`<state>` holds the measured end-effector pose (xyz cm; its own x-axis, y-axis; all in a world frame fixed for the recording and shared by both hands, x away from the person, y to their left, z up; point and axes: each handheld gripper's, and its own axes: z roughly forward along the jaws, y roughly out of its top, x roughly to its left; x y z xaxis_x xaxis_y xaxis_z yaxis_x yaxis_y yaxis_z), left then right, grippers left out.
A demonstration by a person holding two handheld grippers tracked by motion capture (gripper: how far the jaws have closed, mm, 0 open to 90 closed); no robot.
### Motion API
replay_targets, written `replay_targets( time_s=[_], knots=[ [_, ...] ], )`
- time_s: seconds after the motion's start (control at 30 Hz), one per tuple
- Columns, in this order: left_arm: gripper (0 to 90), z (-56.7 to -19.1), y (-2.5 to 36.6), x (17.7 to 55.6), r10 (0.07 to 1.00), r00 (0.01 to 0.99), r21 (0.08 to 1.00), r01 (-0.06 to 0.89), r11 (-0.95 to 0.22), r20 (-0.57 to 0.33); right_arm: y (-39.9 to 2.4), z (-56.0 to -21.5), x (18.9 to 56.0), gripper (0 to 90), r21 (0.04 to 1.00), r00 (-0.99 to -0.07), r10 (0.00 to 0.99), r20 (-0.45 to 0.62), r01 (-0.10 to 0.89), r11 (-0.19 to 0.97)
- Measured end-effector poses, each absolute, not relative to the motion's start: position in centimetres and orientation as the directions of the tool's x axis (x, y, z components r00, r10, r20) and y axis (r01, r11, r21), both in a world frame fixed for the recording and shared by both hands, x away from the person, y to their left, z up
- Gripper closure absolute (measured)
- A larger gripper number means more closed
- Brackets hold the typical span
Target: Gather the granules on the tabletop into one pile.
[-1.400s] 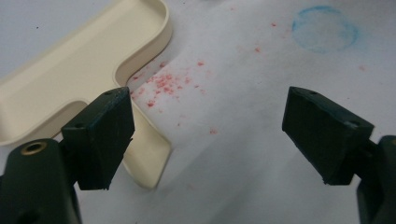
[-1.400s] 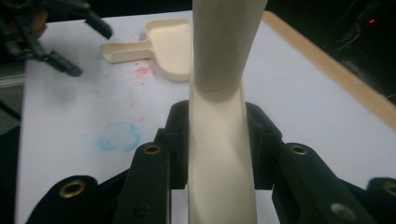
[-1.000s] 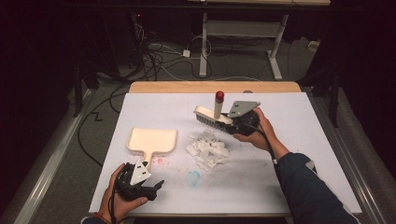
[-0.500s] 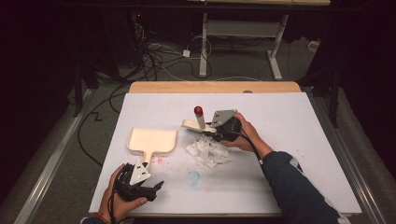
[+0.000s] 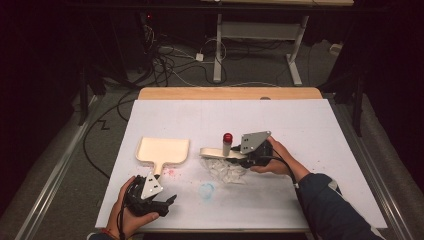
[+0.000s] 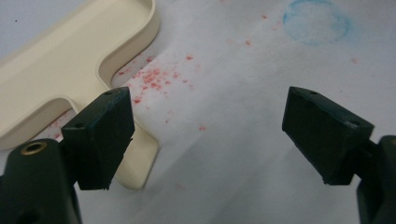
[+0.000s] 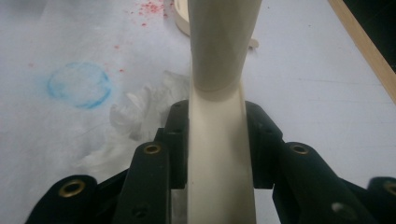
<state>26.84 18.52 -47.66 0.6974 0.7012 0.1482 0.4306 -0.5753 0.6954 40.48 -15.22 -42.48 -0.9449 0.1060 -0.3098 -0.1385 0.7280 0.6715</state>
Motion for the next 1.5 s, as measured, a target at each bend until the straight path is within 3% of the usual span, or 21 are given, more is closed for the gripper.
replay_targets(
  time_s=[0.07,0.27,0.63,0.97,1.23,1.5],
  knots=[
    [16.3,-47.7,18.5,26.9,0.702,0.697,0.694,0.434,-0.575,0.145,-15.5,-42.5,40.1,67.8,0.671,-0.94,0.11,-0.323,-0.145,0.727],
    [16.3,-47.7,18.4,26.9,0.702,0.697,0.693,0.433,-0.576,0.148,-16.2,-41.5,39.8,68.1,0.699,-0.896,0.241,-0.373,-0.1,0.708],
    [16.3,-47.6,18.5,26.8,0.699,0.698,0.694,0.427,-0.58,0.154,-20.7,-38.6,38.5,68.1,0.773,-0.859,0.394,-0.327,-0.004,0.634],
    [16.3,-47.5,18.3,26.7,0.694,0.702,0.689,0.423,-0.589,0.162,-25.3,-37.6,34.1,68.0,0.791,-0.872,0.428,-0.238,0.082,0.606],
    [16.3,-47.4,18.3,26.6,0.692,0.702,0.69,0.417,-0.592,0.169,-26.9,-38.5,30.3,68.1,0.746,-0.882,0.415,-0.222,0.12,0.655],
    [16.3,-47.4,18.2,26.7,0.69,0.703,0.69,0.414,-0.594,0.172,-27.4,-39.4,29.0,68.1,0.722,-0.897,0.396,-0.196,0.142,0.677]
  ],
)
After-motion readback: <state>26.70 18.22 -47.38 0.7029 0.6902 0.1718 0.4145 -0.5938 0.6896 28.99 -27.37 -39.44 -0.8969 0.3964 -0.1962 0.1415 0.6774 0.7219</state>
